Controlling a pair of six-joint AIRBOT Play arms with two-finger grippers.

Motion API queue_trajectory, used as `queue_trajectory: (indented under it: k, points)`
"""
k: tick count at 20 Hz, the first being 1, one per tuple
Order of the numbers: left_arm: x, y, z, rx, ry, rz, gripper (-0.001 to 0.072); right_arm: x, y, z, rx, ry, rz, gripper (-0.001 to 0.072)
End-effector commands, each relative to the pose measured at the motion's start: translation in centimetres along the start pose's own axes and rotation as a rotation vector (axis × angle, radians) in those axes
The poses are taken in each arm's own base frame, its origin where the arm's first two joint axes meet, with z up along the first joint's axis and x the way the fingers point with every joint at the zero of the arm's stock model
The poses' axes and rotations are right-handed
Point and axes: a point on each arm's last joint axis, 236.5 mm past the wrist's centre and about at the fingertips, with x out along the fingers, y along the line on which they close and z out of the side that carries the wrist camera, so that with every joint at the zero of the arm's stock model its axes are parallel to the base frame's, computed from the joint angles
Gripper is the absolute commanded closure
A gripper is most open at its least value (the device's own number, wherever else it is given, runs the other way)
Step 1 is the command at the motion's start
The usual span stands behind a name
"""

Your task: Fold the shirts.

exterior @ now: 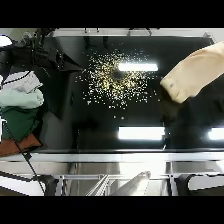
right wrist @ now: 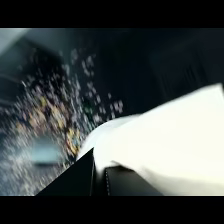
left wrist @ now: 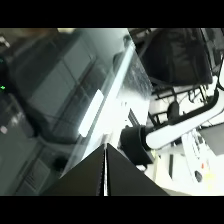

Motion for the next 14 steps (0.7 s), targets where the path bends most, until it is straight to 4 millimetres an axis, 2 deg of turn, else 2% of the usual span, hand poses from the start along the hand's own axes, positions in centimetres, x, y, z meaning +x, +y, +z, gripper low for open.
queue_trajectory:
  k: [1, 4, 6, 8, 9, 11, 14]
  points:
    - [0.0, 0.7, 1.3, 0.002, -0.056, 0.031, 0.0702, -4.2, -1.2, 3.9, -0.003, -0.121, 0.112, 0.0697]
    - [-0.1, 1.1, 2.0, 0.002, -0.083, 0.046, 0.0702, -5.6, -6.1, -0.2, 0.016, 0.045, 0.053, 0.0698]
    - [0.0, 1.0, 1.9, 0.002, -0.078, 0.043, 0.0702, -6.1, -11.7, -3.6, 0.127, 0.160, -0.090, 0.0698]
    - [0.0, 0.7, 1.4, 0.003, -0.056, 0.031, 0.0702, -7.7, -17.5, -8.1, 0.267, 0.293, -0.284, 0.0698]
    - [0.1, 0.5, 0.9, 0.003, -0.038, 0.022, 0.0702, -9.0, -20.0, -10.6, 0.327, 0.355, -0.382, 0.0699]
    - [0.1, 0.1, 0.3, 0.003, -0.011, 0.007, 0.0702, -11.6, -23.1, -14.3, 0.468, 0.392, -0.517, 0.0700]
    - [0.1, -0.3, -0.5, 0.003, 0.022, -0.011, 0.0702, -17.1, -26.7, -18.0, 0.616, 0.269, -0.716, 0.0699]
